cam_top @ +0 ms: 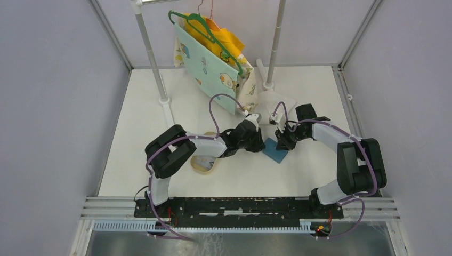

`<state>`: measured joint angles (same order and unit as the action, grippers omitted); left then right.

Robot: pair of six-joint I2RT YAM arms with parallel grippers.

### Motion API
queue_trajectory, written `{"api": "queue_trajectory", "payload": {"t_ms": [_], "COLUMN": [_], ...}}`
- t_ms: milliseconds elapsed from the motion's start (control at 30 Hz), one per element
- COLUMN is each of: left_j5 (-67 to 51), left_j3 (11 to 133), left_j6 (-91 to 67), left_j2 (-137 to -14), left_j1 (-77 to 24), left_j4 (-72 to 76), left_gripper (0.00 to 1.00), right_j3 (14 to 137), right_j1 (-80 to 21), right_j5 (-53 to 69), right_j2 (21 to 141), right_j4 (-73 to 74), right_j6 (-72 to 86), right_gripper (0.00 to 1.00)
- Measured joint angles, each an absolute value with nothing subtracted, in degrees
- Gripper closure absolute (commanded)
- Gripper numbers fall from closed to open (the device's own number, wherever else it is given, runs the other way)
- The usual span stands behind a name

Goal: Put the credit cards into the card holder
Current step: Close the card holder at the center of the board.

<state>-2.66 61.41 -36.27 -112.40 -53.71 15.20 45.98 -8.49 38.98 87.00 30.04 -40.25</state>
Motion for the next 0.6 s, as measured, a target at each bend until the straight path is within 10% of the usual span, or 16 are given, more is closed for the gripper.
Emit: {"api": "queue_trajectory", "payload": {"t_ms": [333, 600], "left_j5": [7.7, 9.9], "left_j3": [54.4, 54.2], "left_j6": [-47.4, -47.4], "left_j2": [-107.3, -101.5], "left_j1": [-62.4, -62.3], "left_j4": [15.8, 12.6], "left_gripper": [0.63, 0.71], "right_j3": [46.1, 46.6], "right_j1": [-8.5, -8.4], "right_j5": [37.3, 37.3], "right_j2": [85.6, 85.5], "right_j4": [35.8, 37.9], "right_j6": [-46.5, -49.6], "right_gripper": [0.81, 0.80]}}
